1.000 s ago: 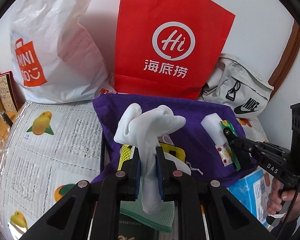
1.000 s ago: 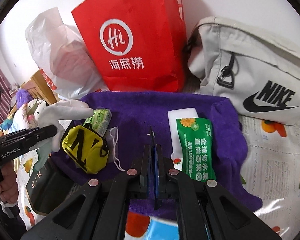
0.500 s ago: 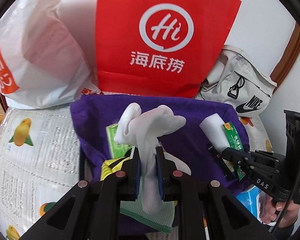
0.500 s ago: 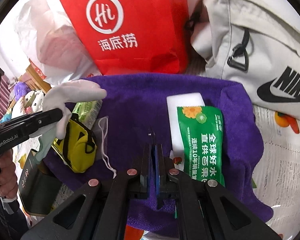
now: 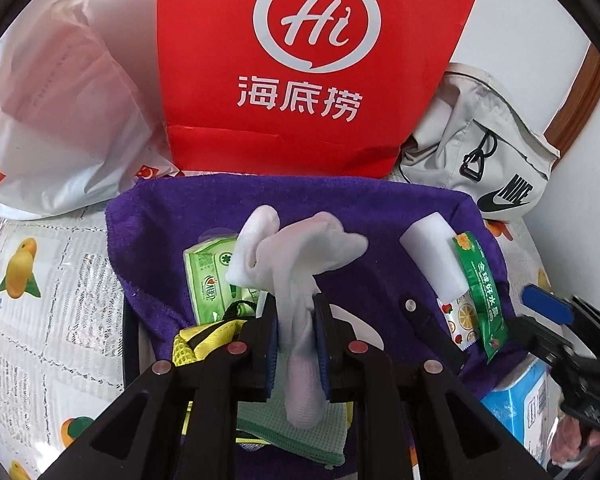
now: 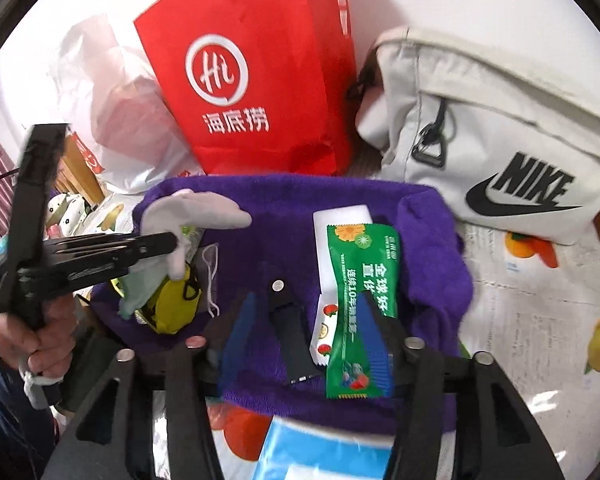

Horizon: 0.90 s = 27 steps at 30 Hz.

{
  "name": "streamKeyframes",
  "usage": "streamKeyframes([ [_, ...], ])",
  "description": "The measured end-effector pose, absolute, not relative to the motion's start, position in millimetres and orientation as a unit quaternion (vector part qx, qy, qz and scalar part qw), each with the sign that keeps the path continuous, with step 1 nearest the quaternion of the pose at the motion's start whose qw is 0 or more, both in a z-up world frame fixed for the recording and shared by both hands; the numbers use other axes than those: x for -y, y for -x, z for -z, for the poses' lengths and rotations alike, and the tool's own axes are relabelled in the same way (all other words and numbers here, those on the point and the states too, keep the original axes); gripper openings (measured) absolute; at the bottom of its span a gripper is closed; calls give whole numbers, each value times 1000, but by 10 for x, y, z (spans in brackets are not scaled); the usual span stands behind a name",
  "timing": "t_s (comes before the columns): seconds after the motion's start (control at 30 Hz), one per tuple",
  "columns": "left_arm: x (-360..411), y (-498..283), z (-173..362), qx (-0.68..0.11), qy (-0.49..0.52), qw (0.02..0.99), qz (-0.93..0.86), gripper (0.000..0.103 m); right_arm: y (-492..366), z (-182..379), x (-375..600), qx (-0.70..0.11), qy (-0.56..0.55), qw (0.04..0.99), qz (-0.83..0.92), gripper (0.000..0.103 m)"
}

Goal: Organize soft objects
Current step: 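Lower the strap onto the towel and open the right tool while the left holds the glove, then lower the white glove and green cloth onto the towel, open the left tool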

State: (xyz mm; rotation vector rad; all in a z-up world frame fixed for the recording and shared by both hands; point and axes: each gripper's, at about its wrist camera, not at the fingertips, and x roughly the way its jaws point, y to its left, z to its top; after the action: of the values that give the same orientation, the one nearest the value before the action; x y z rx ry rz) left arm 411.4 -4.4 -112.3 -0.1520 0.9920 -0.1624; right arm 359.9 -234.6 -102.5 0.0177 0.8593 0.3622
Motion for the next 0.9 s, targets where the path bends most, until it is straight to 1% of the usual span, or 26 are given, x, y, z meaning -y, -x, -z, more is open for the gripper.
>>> streamKeyframes([
  [0.03,50,-4121,1126,-476,73,873,80,26,-3531,1000,2368,-404,-14,898,-173,56],
  [0.1,77,-4115,1106,-474,69,874,84,45,-3428,962,2408,-392,-22,903,-176,60],
  [0.2,98,-4066,1046,-467,55,880,73,57,-3293,918,2435,-381,-28,908,-172,62],
  [0.43,20,-3845,877,-454,57,887,66,57,-2981,879,2415,-374,-20,914,-160,62],
  [0.63,-139,-3443,711,-446,69,890,63,57,-2614,802,2472,-362,-48,919,-146,62],
  [0.73,-208,-3190,632,-438,72,894,63,57,-2408,816,2442,-383,-61,907,-165,62],
  [0.9,-344,-2756,590,-433,83,896,61,57,-1996,944,2258,-417,-42,888,-192,62],
])
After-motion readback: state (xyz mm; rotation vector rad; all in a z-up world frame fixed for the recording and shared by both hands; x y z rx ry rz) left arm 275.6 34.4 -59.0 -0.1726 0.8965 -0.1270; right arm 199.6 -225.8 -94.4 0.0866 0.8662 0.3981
